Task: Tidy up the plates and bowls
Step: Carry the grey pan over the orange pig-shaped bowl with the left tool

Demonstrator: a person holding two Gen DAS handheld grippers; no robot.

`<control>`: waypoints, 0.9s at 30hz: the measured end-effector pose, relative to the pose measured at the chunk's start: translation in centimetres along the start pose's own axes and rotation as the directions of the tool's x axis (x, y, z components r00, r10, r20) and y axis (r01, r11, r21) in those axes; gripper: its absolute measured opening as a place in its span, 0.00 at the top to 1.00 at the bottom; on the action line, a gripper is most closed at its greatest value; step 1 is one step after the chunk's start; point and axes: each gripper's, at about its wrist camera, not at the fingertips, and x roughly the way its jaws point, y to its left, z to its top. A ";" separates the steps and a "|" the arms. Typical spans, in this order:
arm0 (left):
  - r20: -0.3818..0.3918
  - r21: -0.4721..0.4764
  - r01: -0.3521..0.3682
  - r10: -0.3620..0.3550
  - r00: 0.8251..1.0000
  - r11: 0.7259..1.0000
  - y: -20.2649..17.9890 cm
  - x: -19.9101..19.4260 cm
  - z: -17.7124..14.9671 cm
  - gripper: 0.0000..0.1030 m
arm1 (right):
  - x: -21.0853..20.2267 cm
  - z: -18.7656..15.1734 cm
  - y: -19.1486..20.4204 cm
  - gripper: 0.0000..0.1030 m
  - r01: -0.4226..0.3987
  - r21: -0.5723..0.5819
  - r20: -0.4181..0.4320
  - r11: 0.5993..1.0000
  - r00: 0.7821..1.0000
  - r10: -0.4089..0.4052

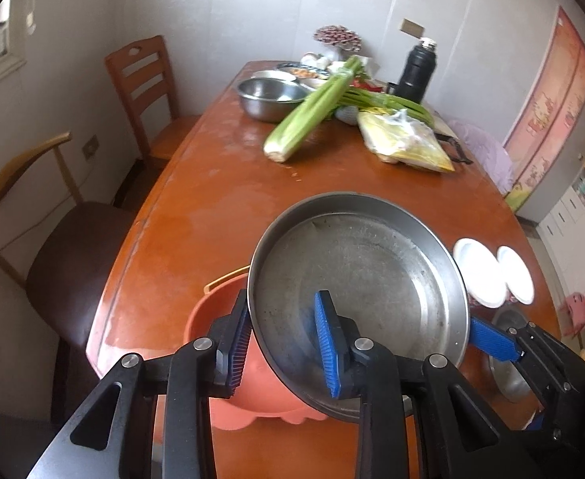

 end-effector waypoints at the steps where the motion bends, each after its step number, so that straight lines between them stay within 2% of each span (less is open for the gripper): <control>1: 0.001 -0.006 -0.005 0.005 1.000 1.000 0.5 0.2 -0.1 0.70 | 0.4 0.0 0.3 0.41 -0.005 -0.010 -0.005 1.000 1.000 0.005; 7: -0.004 -0.043 -0.012 0.011 1.000 0.999 2.5 1.5 -0.4 0.70 | 3.0 0.0 1.8 0.41 -0.007 -0.073 -0.055 0.997 0.998 0.003; 16: -0.051 -0.089 -0.022 0.018 0.999 0.996 4.8 4.4 -1.5 0.70 | 6.1 -0.2 3.0 0.41 -0.006 -0.132 -0.113 0.991 0.994 -0.009; 27: -0.076 -0.101 -0.038 0.031 0.997 0.994 5.6 6.1 -2.3 0.70 | 9.0 -0.7 3.3 0.40 -0.010 -0.158 -0.166 0.987 0.986 -0.017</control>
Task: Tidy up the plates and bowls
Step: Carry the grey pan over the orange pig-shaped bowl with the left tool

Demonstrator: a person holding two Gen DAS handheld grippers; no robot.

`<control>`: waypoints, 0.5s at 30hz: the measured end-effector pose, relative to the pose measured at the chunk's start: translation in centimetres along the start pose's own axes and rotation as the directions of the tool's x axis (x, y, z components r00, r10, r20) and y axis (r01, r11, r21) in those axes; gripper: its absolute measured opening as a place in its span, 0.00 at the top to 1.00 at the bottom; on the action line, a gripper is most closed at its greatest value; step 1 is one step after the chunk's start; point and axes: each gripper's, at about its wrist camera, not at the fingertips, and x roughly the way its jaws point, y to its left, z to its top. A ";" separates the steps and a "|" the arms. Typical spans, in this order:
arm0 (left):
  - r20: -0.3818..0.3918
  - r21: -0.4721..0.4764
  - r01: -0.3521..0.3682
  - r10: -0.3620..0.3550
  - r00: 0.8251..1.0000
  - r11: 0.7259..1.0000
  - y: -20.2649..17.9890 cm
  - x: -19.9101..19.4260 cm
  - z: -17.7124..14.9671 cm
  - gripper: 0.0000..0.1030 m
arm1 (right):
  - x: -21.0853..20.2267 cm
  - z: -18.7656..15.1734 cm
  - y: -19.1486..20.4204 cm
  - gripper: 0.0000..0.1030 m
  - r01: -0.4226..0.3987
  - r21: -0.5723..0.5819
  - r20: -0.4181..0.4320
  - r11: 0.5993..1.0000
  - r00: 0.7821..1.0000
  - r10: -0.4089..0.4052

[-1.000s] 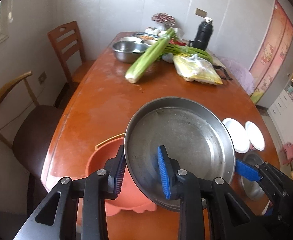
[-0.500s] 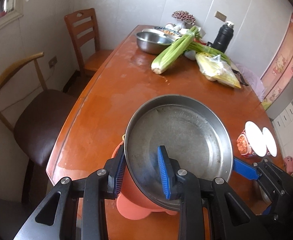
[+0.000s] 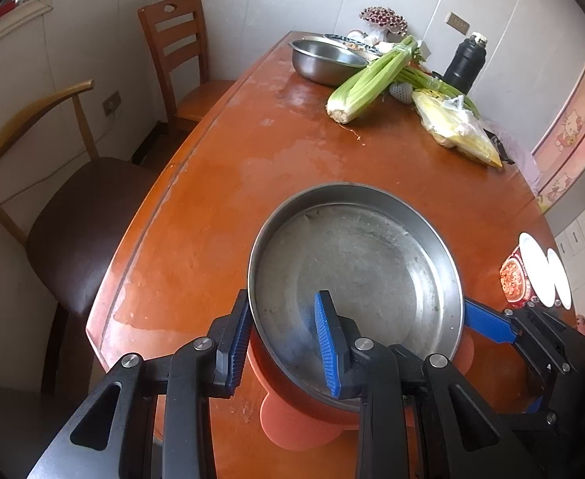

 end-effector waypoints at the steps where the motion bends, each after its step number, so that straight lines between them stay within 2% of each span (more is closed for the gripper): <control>1: -0.001 -0.001 0.002 -0.002 1.000 1.000 -0.1 0.1 -0.1 0.70 | 0.2 0.0 -0.1 0.41 0.002 0.000 -0.004 1.000 1.000 -0.002; 15: -0.008 0.012 -0.013 0.013 1.000 1.000 -0.4 0.5 -0.9 0.70 | 1.4 -0.1 0.2 0.41 0.049 -0.037 -0.003 0.998 0.999 -0.049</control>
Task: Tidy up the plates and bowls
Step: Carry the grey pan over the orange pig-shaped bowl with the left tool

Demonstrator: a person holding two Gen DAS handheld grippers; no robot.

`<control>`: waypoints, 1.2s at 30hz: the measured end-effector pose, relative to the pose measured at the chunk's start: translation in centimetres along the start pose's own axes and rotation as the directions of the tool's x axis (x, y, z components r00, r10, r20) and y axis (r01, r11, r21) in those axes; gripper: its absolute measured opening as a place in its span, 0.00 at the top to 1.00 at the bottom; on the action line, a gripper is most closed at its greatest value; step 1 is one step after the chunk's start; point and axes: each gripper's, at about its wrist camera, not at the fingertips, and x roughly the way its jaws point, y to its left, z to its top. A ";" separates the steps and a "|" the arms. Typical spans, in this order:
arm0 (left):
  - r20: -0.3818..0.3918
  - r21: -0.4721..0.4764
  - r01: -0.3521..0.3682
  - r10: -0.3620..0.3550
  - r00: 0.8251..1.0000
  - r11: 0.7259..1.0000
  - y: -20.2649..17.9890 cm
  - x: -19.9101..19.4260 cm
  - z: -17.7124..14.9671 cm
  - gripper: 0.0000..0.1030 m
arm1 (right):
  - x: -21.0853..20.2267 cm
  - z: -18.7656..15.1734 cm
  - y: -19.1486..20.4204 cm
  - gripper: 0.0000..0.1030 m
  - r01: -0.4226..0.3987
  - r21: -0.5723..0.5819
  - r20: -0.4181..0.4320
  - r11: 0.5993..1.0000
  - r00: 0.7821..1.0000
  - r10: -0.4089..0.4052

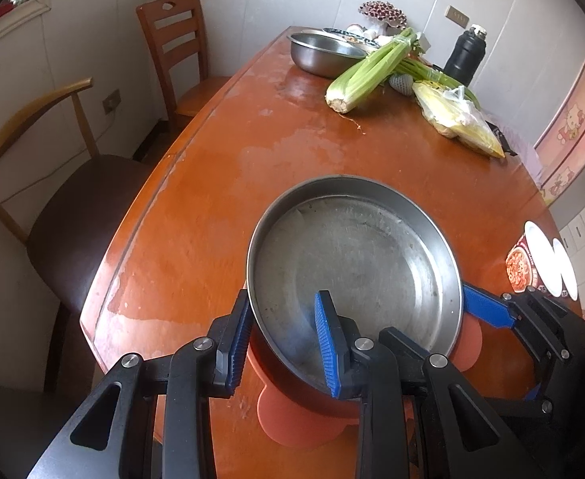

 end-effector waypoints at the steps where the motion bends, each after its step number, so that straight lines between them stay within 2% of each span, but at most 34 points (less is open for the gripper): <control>1: -0.001 0.005 -0.003 0.003 1.000 1.000 0.0 0.0 0.0 0.70 | 0.1 0.0 0.1 0.41 0.005 -0.006 0.000 1.000 1.000 -0.005; 17: -0.001 -0.004 -0.007 0.007 1.000 1.000 0.5 -0.4 -0.7 0.70 | 1.6 0.3 0.6 0.40 0.034 -0.077 0.004 0.996 0.999 -0.034; 36: 0.002 -0.013 -0.020 0.020 1.000 1.000 0.7 -0.6 -1.2 0.70 | 0.1 -0.7 0.3 0.42 0.002 -0.065 0.039 0.998 0.999 0.001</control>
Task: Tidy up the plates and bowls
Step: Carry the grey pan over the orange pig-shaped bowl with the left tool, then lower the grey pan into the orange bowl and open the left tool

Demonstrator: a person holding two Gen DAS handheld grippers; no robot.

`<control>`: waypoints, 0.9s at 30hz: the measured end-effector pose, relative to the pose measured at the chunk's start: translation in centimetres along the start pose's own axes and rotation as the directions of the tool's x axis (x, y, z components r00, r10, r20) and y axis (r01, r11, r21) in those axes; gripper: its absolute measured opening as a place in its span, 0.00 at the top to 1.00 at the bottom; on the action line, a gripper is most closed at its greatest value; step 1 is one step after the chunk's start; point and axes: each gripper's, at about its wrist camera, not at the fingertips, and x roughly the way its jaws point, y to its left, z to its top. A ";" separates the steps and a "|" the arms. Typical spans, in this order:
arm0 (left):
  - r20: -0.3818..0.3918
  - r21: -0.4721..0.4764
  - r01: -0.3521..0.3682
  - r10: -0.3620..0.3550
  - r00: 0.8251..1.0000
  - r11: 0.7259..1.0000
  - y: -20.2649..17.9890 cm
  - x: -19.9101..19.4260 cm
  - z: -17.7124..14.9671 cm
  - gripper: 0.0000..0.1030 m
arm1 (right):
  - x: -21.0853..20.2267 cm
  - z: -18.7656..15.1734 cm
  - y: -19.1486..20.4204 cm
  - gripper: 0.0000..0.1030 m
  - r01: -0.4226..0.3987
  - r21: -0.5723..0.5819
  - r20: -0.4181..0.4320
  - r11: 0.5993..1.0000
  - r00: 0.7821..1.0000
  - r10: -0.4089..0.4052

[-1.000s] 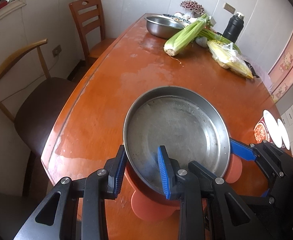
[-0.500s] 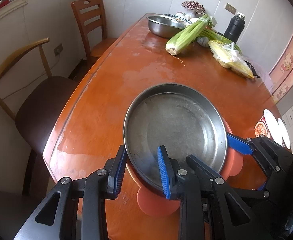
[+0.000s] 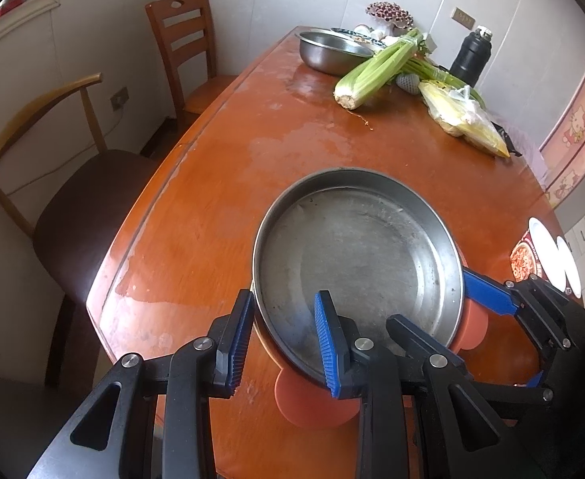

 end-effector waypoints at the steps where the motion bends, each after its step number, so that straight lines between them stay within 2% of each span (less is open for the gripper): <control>1: 0.000 0.002 -0.001 0.001 1.000 1.000 0.0 0.0 0.0 0.70 | -0.1 0.0 -0.1 0.42 -0.005 0.005 0.002 1.000 1.000 0.005; 9: 0.000 0.002 0.003 -0.003 1.000 1.000 0.0 0.0 0.0 0.70 | -0.8 -0.1 -1.0 0.42 -0.035 0.044 0.024 0.998 0.999 0.034; 18: -0.004 -0.015 0.018 -0.018 1.000 1.000 0.2 -0.2 0.0 0.68 | -1.2 -0.1 -1.4 0.41 -0.030 0.058 0.039 0.998 0.999 0.028; 21: -0.007 -0.020 0.024 -0.024 1.000 1.000 0.3 -0.2 0.0 0.68 | -1.4 0.0 -1.9 0.40 -0.006 0.067 0.043 0.998 0.999 0.003; 27: -0.010 -0.027 0.038 -0.038 0.999 0.999 0.3 -0.4 0.0 0.68 | -1.5 0.0 -3.0 0.39 -0.023 0.106 0.045 0.994 0.999 0.018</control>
